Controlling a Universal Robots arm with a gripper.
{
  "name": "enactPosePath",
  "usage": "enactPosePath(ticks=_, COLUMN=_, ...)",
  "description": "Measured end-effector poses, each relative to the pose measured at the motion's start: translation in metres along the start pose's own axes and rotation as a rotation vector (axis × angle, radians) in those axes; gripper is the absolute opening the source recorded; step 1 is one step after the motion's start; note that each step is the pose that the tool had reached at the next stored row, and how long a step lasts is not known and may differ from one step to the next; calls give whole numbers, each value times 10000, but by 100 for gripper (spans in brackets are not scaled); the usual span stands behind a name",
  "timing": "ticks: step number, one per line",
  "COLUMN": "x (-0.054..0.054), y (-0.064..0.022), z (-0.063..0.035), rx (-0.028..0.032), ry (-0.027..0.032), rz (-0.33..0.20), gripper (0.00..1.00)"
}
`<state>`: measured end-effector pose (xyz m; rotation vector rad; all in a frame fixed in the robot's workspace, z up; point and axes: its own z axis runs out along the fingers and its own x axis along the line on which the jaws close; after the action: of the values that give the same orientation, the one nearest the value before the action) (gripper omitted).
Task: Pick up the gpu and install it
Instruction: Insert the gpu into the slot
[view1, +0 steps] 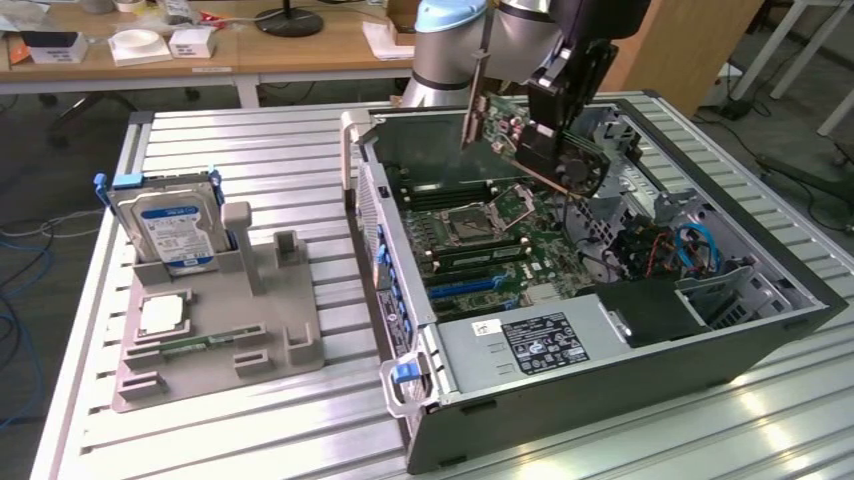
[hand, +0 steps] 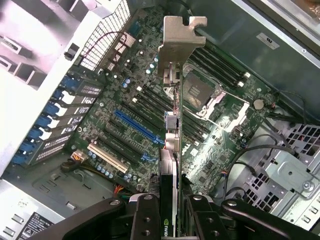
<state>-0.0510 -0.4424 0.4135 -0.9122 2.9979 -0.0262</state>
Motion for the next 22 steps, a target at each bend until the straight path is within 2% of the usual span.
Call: enactPosePath(ticks=22, x=18, y=-27, z=2, rx=-2, ry=-19, rz=-1014, gripper=26)
